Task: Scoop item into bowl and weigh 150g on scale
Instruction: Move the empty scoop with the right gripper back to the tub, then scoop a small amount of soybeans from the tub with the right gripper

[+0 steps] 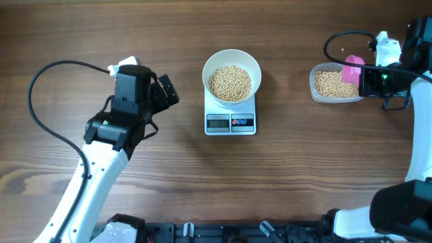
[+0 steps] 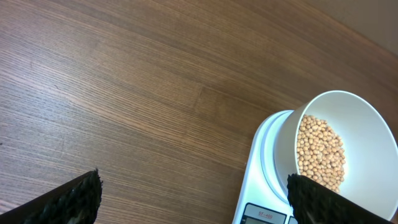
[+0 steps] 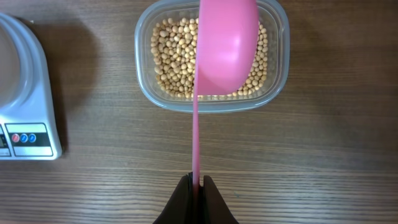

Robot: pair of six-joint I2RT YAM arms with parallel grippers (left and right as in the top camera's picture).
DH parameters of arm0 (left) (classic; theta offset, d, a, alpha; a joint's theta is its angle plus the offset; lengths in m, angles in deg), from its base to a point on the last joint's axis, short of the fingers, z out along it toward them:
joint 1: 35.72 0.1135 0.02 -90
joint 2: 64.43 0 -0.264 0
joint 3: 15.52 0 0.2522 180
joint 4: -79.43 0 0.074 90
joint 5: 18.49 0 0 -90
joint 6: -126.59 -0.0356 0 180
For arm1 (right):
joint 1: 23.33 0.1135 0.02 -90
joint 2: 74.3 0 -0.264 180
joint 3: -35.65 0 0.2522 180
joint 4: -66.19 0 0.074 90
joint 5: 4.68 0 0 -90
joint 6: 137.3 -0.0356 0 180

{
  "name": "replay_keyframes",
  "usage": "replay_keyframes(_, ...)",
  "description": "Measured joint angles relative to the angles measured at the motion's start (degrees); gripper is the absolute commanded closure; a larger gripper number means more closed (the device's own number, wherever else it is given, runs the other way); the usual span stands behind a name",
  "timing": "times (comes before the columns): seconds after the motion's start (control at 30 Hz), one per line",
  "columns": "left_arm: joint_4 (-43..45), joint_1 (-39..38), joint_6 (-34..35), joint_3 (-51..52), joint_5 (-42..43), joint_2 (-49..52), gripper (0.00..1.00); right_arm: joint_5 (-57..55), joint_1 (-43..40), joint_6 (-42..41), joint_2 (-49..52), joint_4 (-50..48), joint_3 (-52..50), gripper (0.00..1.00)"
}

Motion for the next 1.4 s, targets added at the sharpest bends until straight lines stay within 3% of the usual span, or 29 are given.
replay_keyframes(1.2, 0.0, 0.0, 0.0, 0.0, 0.0, 0.0, 0.00, -5.6, 1.7, 2.7, 6.2, -9.9, -2.8, 0.96)
replay_keyframes(1.4, 0.0, 0.0, 0.0, 0.0, 0.0, 0.0, 0.00, -6.0, 2.6, 0.7, 6.4, -10.5, -9.3, 0.96)
